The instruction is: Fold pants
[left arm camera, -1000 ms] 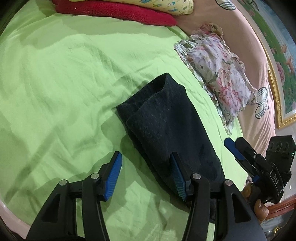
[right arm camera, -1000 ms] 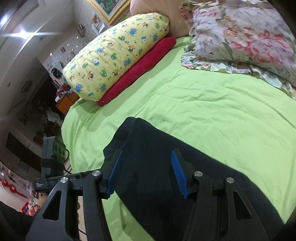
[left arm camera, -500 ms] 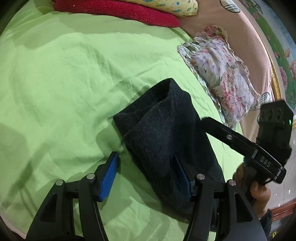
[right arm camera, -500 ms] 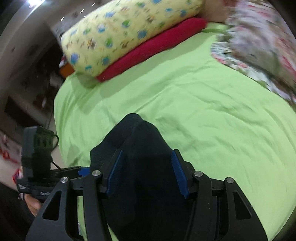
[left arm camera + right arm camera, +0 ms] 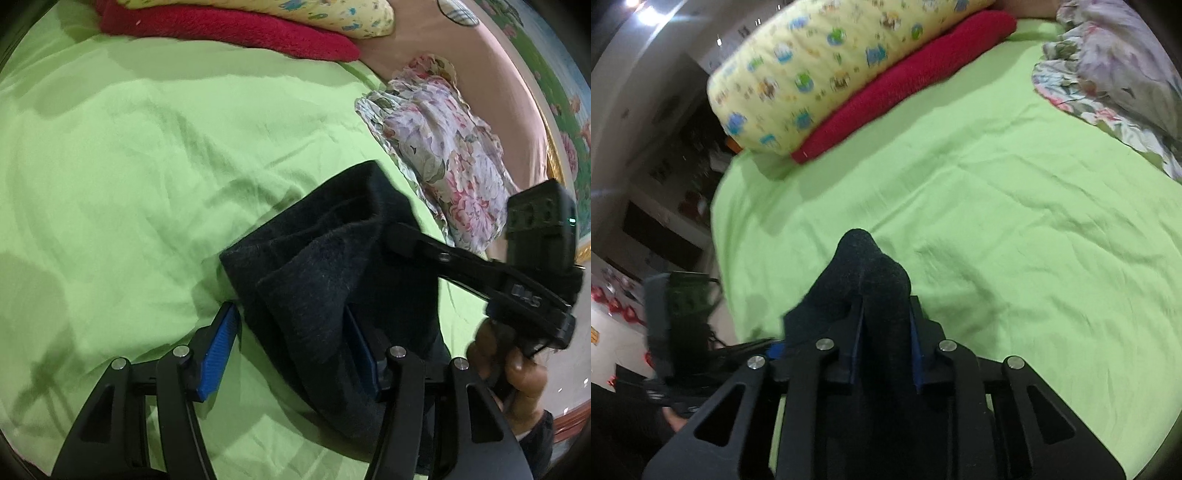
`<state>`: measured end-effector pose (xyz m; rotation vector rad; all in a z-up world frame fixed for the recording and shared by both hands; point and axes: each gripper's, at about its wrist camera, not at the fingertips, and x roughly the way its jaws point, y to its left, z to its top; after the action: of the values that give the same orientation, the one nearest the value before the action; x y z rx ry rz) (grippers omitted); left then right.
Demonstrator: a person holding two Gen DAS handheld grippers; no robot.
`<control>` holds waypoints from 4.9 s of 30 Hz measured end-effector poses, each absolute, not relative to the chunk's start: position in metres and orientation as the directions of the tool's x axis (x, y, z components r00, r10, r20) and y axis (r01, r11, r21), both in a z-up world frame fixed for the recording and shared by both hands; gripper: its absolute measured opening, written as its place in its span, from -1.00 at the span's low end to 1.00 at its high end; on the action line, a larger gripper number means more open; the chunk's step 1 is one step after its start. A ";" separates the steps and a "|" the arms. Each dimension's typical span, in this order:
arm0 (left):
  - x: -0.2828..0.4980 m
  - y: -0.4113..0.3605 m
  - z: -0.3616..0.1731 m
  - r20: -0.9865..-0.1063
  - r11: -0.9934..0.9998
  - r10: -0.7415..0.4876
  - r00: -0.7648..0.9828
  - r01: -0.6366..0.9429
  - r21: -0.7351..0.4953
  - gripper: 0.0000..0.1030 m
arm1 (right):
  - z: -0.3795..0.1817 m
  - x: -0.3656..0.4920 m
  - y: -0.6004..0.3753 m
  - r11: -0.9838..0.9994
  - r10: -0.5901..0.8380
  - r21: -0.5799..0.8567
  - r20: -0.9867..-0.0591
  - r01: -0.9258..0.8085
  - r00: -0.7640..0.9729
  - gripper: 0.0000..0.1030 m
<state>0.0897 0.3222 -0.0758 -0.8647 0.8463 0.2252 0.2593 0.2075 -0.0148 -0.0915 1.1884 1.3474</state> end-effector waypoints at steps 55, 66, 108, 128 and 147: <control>0.131 0.020 0.048 -0.620 0.844 -0.455 0.639 0.086 -0.530 -0.47 | 0.016 0.231 -0.171 0.367 0.930 0.774 -0.297 -0.516 0.216 -0.62; 0.142 -0.011 0.030 -0.659 0.870 -0.440 0.610 0.108 -0.480 -0.47 | -0.016 0.231 -0.196 0.354 0.933 0.812 -0.271 -0.464 0.238 -0.62; 0.070 -0.109 0.036 -0.585 0.827 -0.556 0.591 0.463 -0.319 0.43 | -0.019 0.100 -0.321 0.487 0.717 0.866 -0.323 -0.113 0.617 0.08; 0.076 0.008 0.041 -0.638 0.924 -0.370 0.675 0.195 -0.330 0.48 | 0.006 0.074 -0.258 0.703 0.623 0.694 -0.496 -0.155 0.605 0.37; 0.082 0.065 0.008 -0.725 0.931 -0.304 0.618 0.030 -0.364 0.53 | -0.003 0.065 -0.252 0.717 0.585 0.691 -0.524 -0.093 0.619 0.66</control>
<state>0.0817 0.0649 0.0082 -0.3337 0.8882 -0.1961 0.0646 -0.2521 -0.0030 0.6712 0.8179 0.4253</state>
